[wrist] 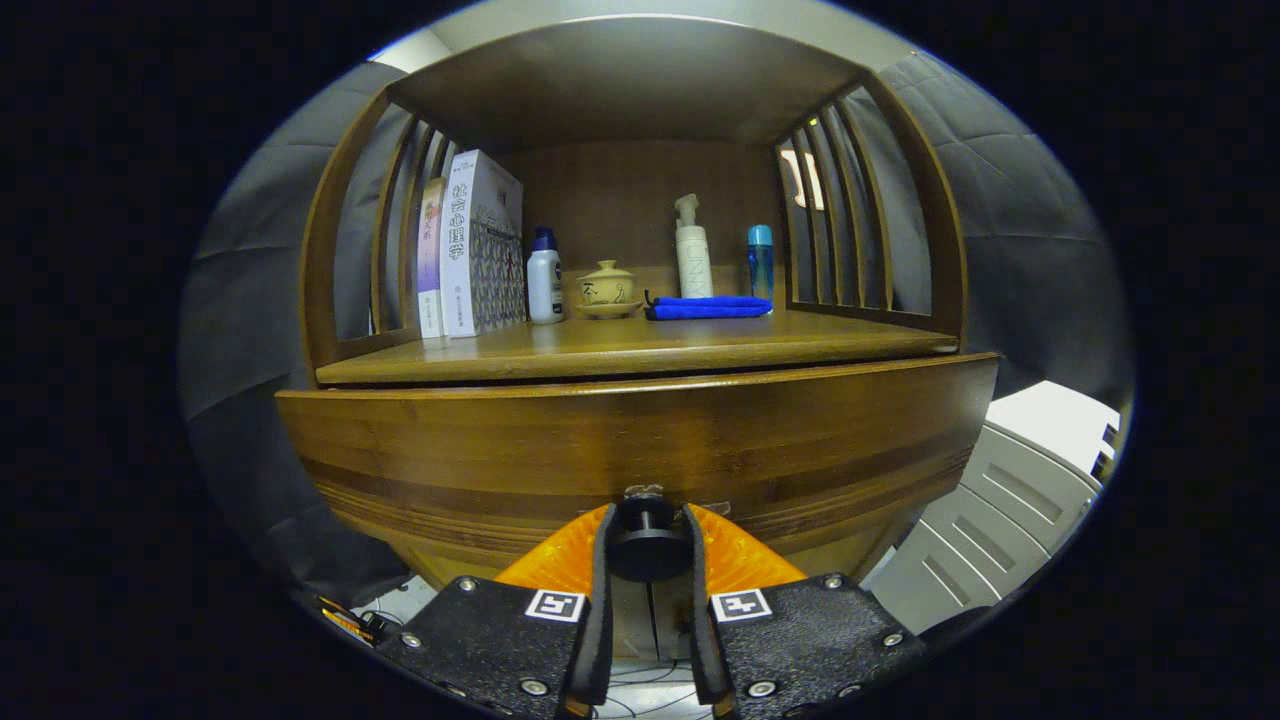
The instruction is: Pull open the drawer, take out the items inside it, and place them on the countertop above the cabinet.
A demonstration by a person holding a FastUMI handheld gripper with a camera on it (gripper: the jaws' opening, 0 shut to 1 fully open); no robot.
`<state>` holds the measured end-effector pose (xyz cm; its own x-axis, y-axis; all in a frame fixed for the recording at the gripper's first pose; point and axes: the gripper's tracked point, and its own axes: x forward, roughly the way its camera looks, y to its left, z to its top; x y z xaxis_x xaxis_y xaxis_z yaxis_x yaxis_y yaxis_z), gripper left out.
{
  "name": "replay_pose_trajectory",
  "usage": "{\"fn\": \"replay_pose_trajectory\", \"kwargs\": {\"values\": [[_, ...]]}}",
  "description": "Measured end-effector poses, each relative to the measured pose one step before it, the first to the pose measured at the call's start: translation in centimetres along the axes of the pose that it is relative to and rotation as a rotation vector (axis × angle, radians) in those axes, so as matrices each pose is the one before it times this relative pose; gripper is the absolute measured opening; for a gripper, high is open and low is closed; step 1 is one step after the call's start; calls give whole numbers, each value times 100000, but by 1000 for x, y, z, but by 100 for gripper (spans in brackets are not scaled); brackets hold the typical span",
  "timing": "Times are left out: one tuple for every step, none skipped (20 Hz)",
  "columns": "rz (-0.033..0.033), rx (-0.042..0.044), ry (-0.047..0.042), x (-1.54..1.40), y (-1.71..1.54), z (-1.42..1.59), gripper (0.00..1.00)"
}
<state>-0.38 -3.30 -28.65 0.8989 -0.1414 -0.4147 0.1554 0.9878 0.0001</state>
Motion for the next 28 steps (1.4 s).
{"fn": "replay_pose_trajectory", "kwargs": {"values": [[429,1025,-151,-674,-37,-122,32],[325,474,188,-696,-59,-207,32],[31,-27,-123,-575,-24,-79,32],[-73,-238,-21,-602,-95,-195,32],[-124,-32,-25,-503,-70,-109,32],[108,-50,129,-693,-12,-244,32],[324,83,323,-745,-36,-209,32],[157,489,113,-548,-76,-279,32],[-145,856,136,-611,-28,-351,32],[354,449,408,-787,-3,-499,32],[-196,500,-1271,-646,238,33,32],[-147,-138,78,-476,-57,-410,33],[-65,11,665,-288,-3,83,32],[-148,355,405,-288,19,-151,32],[-93,324,1123,-296,11,-140,32],[275,199,429,-506,-28,-200,32],[246,1,552,-317,47,-142,32],[-19,66,70,-417,-48,-167,32],[66,30,259,-344,24,-141,32],[156,-124,330,-491,25,-263,32],[163,-184,301,-349,-35,-55,32],[266,-130,622,-267,60,-193,32],[189,144,761,-264,-7,-130,32],[215,181,653,-326,54,-213,32],[211,91,479,-304,16,-79,32],[125,88,128,-357,11,-121,32],[27,-235,90,-231,17,-112,32],[218,-243,129,-367,25,-203,32]]}}
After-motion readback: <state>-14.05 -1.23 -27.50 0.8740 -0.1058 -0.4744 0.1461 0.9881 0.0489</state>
